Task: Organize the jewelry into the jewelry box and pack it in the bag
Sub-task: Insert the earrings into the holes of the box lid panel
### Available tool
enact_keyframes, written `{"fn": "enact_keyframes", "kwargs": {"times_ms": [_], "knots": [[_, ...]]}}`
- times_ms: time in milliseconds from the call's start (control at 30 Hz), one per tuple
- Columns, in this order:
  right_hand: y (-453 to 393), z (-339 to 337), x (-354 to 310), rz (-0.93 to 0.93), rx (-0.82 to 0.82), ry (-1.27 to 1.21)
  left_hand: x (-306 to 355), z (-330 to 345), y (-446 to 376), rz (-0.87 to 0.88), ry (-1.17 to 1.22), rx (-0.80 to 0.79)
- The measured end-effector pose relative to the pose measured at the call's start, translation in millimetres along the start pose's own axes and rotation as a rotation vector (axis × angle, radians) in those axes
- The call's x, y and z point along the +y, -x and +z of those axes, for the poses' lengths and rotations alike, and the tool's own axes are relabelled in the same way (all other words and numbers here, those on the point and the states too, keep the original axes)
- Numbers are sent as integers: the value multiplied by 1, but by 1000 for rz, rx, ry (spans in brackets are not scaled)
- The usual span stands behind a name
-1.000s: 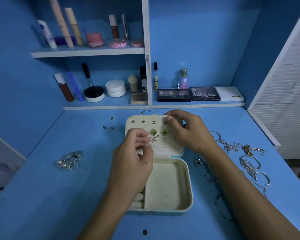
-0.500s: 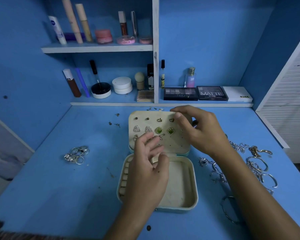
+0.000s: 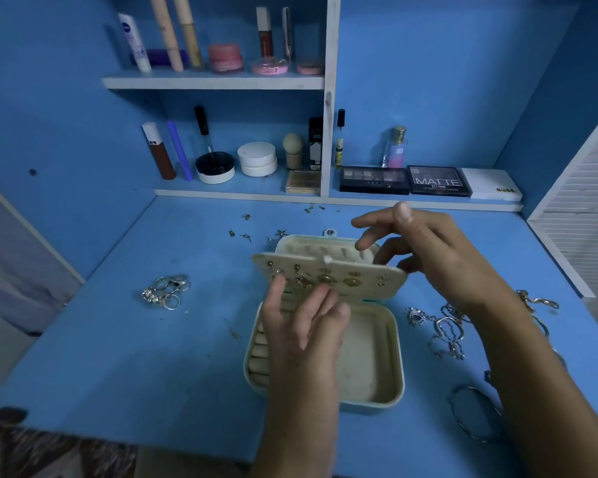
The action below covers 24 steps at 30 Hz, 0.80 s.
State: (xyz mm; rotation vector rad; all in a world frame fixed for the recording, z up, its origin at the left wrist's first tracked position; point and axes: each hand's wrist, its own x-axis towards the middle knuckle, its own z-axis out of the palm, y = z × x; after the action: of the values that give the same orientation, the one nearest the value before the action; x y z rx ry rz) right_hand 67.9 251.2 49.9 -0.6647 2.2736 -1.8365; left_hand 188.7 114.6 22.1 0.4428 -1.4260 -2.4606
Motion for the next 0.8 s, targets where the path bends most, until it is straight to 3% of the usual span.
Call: {"fn": "enact_keyframes", "kwargs": {"times_ms": [100,300,800], "knots": [[1,0,0,67,-94,-73,2,0,4,-75,155,53],[1,9,0,134,-180,8,1,-8,4,-197,326,86],[0,12,1,189,-218,58,1,-13,6,-195,298,118]]}}
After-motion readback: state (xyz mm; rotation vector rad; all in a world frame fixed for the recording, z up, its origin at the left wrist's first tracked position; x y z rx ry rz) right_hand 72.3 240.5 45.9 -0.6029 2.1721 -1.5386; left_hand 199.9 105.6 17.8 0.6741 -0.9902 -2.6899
